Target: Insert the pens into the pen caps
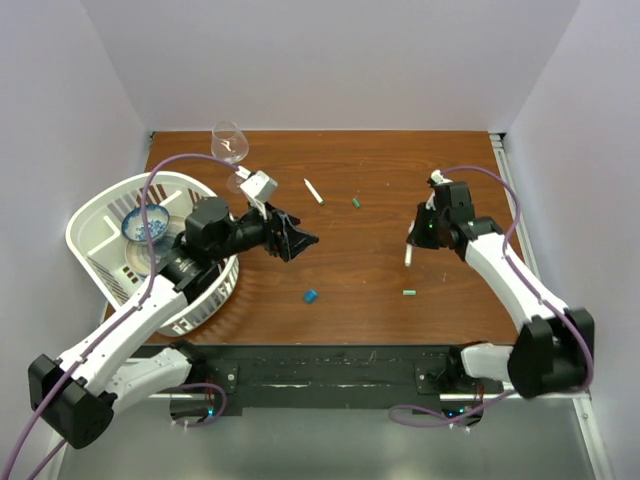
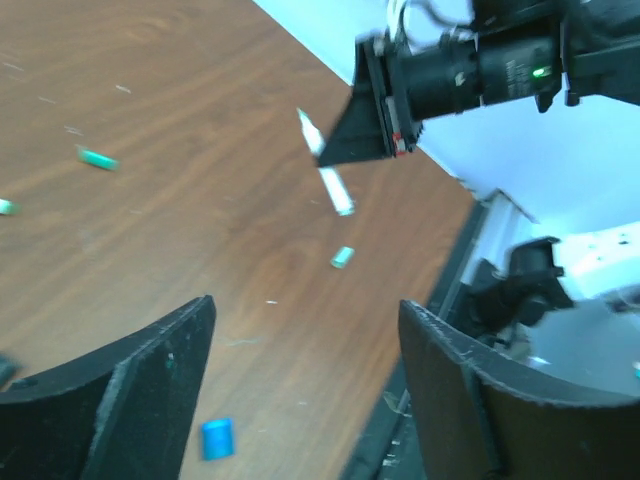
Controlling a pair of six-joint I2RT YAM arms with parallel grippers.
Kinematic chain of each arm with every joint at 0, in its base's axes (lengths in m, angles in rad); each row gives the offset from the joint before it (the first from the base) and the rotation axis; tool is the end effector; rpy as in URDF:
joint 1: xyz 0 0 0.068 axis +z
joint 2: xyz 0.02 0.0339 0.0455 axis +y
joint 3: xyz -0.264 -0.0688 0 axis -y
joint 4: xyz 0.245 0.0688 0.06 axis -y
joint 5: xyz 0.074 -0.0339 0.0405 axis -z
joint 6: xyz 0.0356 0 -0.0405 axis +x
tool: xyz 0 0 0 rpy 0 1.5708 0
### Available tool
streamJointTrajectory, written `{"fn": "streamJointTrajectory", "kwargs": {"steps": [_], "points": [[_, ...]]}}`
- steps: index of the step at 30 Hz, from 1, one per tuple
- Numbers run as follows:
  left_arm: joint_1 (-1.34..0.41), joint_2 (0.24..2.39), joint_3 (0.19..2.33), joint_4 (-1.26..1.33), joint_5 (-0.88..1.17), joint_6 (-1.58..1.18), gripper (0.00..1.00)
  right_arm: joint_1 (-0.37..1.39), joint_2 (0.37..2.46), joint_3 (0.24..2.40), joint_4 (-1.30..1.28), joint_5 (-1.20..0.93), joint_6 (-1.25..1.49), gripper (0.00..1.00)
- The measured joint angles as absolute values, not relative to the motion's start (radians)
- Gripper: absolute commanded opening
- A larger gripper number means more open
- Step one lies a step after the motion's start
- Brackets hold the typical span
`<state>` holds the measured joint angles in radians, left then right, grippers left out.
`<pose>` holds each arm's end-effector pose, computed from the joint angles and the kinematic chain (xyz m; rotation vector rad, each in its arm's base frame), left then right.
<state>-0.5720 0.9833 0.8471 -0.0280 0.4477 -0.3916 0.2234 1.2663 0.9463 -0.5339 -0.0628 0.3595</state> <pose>0.1844 -0.1370 0.3421 0.5122 1.7752 -1.0788 0.2572 0.0607 0.2627 0.1379 2.4474 0.3376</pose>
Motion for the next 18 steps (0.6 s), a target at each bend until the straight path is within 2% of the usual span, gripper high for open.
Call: {"fn": "streamJointTrajectory", "kwargs": {"steps": [8,18], "points": [[-0.577,1.18,0.755,0.234,0.657,-0.592,0.68,0.421,1.045,0.873,-0.278,-0.233,0.627,0.0],[-0.618,1.349,0.764,0.498,0.79,-0.741,0.59,0.524,1.005,0.845,-0.093,-0.28,0.789,0.0]]}}
